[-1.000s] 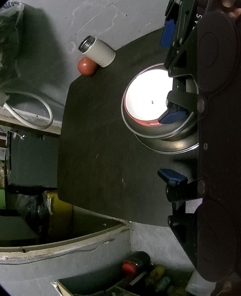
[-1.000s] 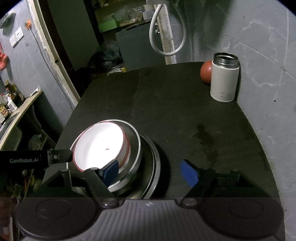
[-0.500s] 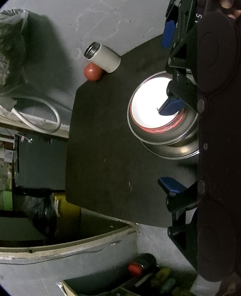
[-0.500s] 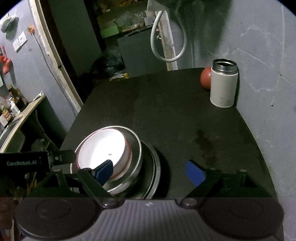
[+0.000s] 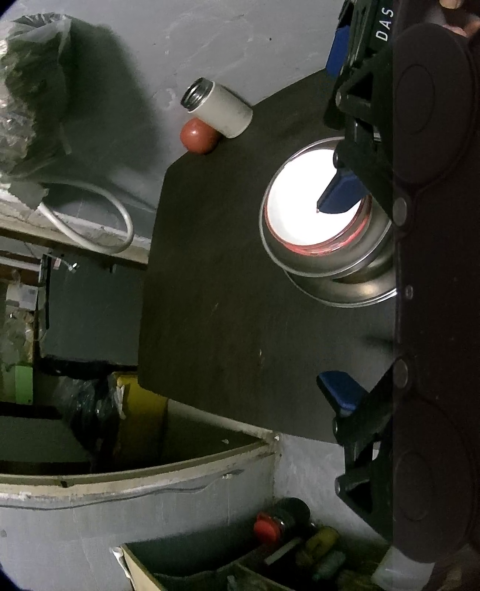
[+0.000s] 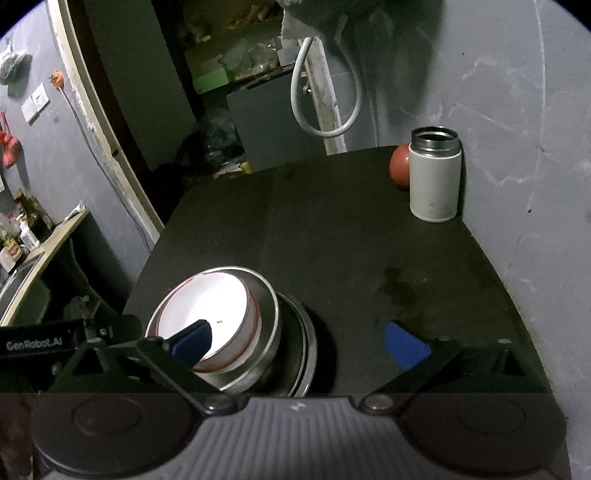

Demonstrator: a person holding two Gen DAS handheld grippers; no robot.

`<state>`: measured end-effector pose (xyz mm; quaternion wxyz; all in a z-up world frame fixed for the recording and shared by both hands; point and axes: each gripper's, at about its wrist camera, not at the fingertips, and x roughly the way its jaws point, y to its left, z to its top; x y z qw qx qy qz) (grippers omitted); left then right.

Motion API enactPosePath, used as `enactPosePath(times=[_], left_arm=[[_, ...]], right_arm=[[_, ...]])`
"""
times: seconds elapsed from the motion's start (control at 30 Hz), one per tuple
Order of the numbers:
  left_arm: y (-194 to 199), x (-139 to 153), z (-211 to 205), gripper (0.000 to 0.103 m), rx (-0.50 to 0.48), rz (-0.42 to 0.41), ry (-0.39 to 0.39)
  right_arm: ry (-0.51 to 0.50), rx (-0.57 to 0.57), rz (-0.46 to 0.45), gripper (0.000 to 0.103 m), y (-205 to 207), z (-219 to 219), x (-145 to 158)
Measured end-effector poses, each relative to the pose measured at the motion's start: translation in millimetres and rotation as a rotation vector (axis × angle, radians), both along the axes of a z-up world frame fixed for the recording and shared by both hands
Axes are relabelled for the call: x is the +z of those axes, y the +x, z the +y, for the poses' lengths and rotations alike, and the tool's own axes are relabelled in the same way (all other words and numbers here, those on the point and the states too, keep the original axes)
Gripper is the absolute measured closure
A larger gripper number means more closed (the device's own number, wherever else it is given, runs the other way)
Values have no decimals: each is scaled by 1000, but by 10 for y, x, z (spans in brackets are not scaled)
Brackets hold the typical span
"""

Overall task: Organize plates and bowls
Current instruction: 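Open the left gripper and pull both grippers back from the stack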

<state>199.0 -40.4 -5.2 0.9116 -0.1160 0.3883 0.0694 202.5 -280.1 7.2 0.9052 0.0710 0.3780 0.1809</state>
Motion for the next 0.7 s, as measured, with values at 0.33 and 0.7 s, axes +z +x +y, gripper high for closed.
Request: enactPosePath(times=[0.33, 0.7], left_arm=[[-79, 63, 25, 1, 5, -43, -4], [-247, 104, 79, 1, -27, -78, -12]], right_arm=[[2, -35, -36, 0, -91, -28, 88], [-22, -71, -70, 0, -324, 24, 204]])
